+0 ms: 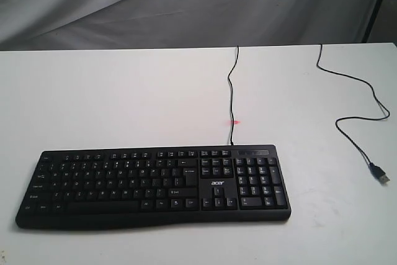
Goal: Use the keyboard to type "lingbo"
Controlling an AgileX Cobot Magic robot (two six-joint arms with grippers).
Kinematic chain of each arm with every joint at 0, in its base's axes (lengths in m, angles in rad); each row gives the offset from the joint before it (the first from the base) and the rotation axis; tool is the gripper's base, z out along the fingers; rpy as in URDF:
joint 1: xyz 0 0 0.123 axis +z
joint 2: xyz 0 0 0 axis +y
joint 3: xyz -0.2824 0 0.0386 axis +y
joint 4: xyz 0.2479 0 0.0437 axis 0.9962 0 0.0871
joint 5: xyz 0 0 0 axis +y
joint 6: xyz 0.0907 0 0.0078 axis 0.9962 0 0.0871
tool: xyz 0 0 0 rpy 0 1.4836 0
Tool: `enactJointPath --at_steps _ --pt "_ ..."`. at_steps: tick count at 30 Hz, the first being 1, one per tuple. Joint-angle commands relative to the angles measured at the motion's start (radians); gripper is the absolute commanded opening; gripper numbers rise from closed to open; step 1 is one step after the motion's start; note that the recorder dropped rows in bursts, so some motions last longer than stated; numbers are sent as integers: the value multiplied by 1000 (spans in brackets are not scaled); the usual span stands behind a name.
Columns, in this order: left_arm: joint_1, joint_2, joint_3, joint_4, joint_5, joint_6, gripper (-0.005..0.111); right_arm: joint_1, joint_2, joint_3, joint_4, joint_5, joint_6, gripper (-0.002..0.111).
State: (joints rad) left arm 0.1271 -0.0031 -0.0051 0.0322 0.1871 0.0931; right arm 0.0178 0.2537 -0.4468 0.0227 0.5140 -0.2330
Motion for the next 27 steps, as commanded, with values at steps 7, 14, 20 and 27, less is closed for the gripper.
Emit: enactJointPath --at_steps 7,14,20,27 --pt "-4 3 5 -1 -4 -3 1 -6 320 -178 111 123 6 0" --pt "-4 3 5 -1 -4 -3 1 153 451 -179 141 104 9 0" --pt "-4 3 5 -1 -4 -3 1 346 624 -179 268 7 -106 0" --pt "-4 3 5 -1 -4 -3 1 585 1090 -425 299 -138 -304 0"
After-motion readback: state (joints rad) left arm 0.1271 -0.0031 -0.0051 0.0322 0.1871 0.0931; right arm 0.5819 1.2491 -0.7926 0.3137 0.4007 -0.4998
